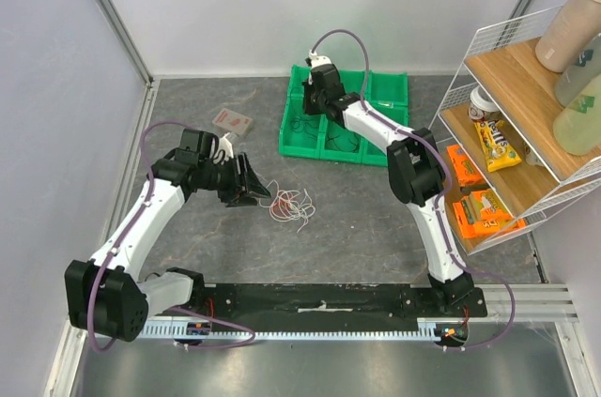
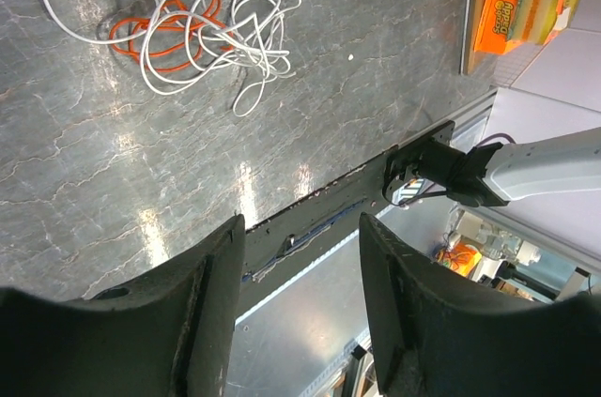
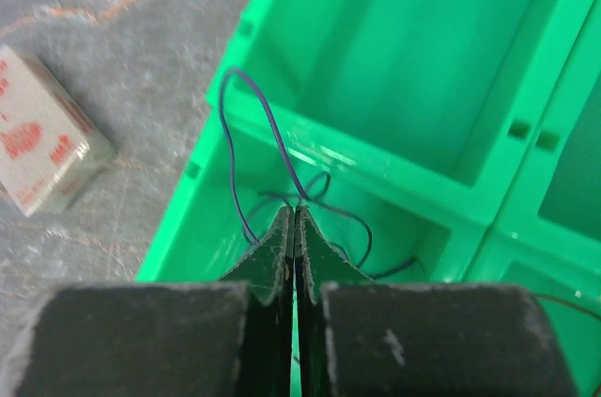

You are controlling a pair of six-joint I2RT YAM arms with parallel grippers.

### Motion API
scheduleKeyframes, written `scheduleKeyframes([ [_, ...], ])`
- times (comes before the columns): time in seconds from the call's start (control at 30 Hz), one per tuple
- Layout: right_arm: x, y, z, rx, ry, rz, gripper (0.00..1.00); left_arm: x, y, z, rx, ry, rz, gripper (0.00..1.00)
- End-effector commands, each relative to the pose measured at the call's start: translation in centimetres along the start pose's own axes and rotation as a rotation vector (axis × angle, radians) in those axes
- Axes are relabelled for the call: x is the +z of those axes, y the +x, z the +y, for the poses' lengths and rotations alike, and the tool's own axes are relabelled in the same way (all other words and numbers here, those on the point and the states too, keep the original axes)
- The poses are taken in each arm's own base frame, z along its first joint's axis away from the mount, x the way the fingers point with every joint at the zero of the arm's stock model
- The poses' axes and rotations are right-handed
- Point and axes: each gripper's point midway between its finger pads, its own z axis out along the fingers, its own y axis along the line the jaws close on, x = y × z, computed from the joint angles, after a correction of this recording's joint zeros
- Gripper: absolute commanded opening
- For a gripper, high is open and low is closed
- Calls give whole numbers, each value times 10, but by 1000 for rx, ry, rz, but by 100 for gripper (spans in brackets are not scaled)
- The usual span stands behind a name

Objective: Untangle the cables

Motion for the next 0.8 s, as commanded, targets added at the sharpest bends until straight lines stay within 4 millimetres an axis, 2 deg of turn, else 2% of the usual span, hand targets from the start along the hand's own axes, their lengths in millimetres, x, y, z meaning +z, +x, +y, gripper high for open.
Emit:
scheduleKeyframes([
  [0.0,-32,-23,10,-3,-39,-34,0,5,-6,-8,17,50,8,57],
  [0.03,-35,-20,10,3,-39,-29,0,5,-7,-10,18,59,13,57],
  [0.1,-43,-27,12,7,-47,-49,0,6,-6,-12,23,69,23,57],
  [0.13,-46,-34,12,7,-48,-65,5,5,-6,-13,24,75,22,58],
  [0.23,-49,-51,9,9,-16,-106,40,5,-4,-16,32,97,31,60],
  [0.27,-46,-52,6,12,-1,-107,48,5,-3,-16,37,106,34,60],
  [0.3,-43,-54,4,12,1,-108,56,5,-2,-18,43,114,36,60],
  [0.37,-34,-52,3,5,1,-101,65,4,-1,-18,46,120,40,60],
  [0.53,-9,-53,0,-28,17,-101,66,0,3,-18,58,124,29,61],
  [0.67,1,-58,10,-29,-34,-106,53,-3,1,-13,88,87,15,60],
  [0.77,5,-50,23,-23,-110,-82,50,-4,1,-11,91,65,15,61],
])
